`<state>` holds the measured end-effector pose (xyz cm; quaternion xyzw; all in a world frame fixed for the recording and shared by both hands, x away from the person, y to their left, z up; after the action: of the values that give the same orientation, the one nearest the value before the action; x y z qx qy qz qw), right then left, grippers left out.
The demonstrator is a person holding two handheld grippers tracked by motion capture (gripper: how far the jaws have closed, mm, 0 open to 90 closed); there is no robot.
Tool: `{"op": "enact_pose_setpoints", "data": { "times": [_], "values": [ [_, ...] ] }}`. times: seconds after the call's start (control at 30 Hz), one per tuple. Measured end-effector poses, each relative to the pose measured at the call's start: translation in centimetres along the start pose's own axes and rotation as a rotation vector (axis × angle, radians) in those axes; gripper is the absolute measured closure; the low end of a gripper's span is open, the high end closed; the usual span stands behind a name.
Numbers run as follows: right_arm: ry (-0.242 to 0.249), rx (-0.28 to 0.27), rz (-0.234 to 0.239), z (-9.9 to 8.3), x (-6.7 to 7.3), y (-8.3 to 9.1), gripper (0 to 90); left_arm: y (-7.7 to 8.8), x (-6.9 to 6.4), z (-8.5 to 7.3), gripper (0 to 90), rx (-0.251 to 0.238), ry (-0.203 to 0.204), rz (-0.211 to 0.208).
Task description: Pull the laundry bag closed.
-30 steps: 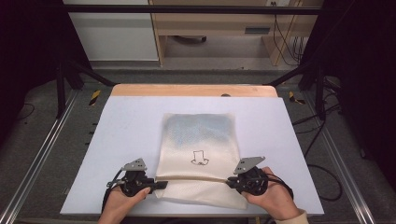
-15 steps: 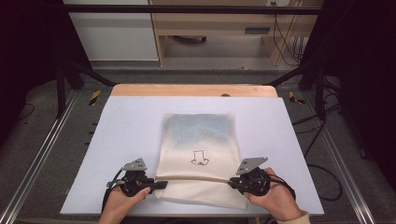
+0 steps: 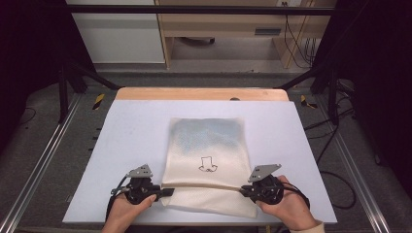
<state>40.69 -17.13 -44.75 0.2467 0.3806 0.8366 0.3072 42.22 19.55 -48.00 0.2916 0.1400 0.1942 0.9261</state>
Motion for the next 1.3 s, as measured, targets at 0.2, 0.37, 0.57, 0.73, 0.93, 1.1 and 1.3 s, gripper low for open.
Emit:
{"op": "enact_pose_setpoints", "data": {
  "times": [0.2,0.37,0.57,0.73,0.93,1.1,1.3],
  "values": [
    [-0.008,0.001,-0.006,-0.2,0.0,0.0,81.9,0.0,0.0,0.0,83.2,0.001,0.000,0.002],
    [-0.019,0.002,-0.002,-0.4,-0.1,0.1,81.9,0.0,0.0,0.0,83.2,0.003,-0.002,0.006],
    [-0.023,0.001,-0.010,-0.6,-0.4,0.2,81.9,0.1,0.0,0.0,83.2,0.001,-0.002,0.008],
    [-0.025,0.011,-0.021,-0.9,-0.6,0.2,81.9,0.1,0.0,0.0,83.2,0.001,-0.003,0.012],
    [-0.028,0.012,-0.019,-1.0,-0.7,0.1,81.9,0.1,0.0,0.0,83.2,-0.001,-0.004,0.015],
    [-0.031,0.013,-0.016,-1.1,-0.7,0.1,81.9,0.1,0.0,0.0,83.2,-0.002,-0.005,0.015],
    [-0.033,0.021,-0.025,-1.2,-0.9,0.1,81.9,0.2,0.1,0.1,83.2,-0.005,-0.002,0.019]
  ]
}}
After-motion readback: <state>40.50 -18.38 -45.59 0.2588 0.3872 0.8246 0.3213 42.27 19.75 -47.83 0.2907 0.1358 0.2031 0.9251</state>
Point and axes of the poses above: each handheld gripper's, and its own axes: y roughly backward along the jaws, z roughly out of its top, x roughly to its left, the point moved 2 cm from there along -y, roughly forward along the jaws, and after that the axes turned 14 degrees about -y, right-handed, at the moved point
